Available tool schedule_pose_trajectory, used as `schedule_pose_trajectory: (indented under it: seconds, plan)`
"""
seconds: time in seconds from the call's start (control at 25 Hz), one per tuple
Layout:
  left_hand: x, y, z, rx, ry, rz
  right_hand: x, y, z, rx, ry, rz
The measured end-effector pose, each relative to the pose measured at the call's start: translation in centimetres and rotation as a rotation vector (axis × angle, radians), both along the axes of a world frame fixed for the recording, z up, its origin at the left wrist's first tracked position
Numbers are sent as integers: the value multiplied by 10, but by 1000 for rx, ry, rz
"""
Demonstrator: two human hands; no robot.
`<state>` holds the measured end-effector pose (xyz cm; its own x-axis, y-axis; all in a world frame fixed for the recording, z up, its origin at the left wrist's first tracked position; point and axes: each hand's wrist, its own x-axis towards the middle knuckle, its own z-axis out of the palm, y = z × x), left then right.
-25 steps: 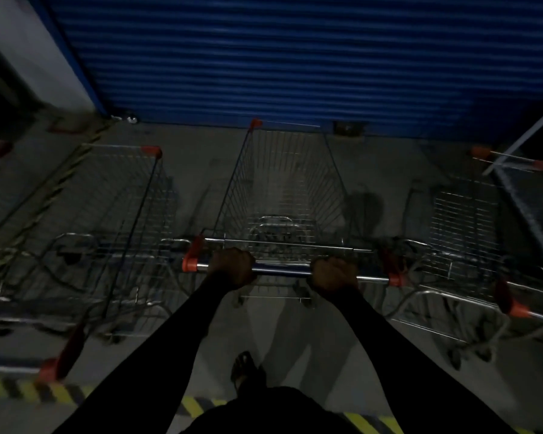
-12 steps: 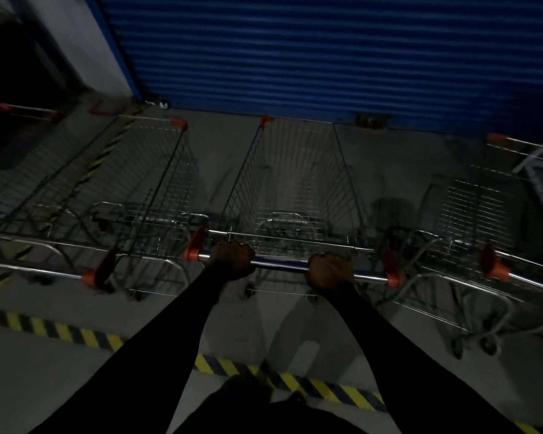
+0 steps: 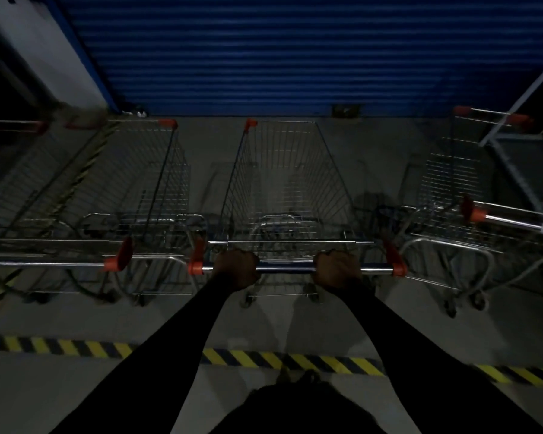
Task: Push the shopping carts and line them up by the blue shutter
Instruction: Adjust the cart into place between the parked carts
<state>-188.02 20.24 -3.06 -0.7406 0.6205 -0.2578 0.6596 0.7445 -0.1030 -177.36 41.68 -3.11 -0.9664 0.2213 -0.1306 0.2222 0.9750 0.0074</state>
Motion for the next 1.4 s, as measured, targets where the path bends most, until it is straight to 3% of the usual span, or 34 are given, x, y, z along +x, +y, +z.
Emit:
schedule_pose_trajectory:
  seconds: [0.36,0.52,0.8,1.0,1.4]
  plan:
    - [12,-18,2,132,11,-7,13,-18,-4,-4,11,-21]
    - [7,-13,2,45,52,27,5,-12,-11,31,18,0]
    - [-12,1,-3,103,27,-8,-16,0,-11,54,24,-33]
    - [-20,-1,0,5,16,10,-20,-4,-12,21,9,-41]
    - [-11,-18,-5,9,27,6,-4,-19,-11,30,25,-18]
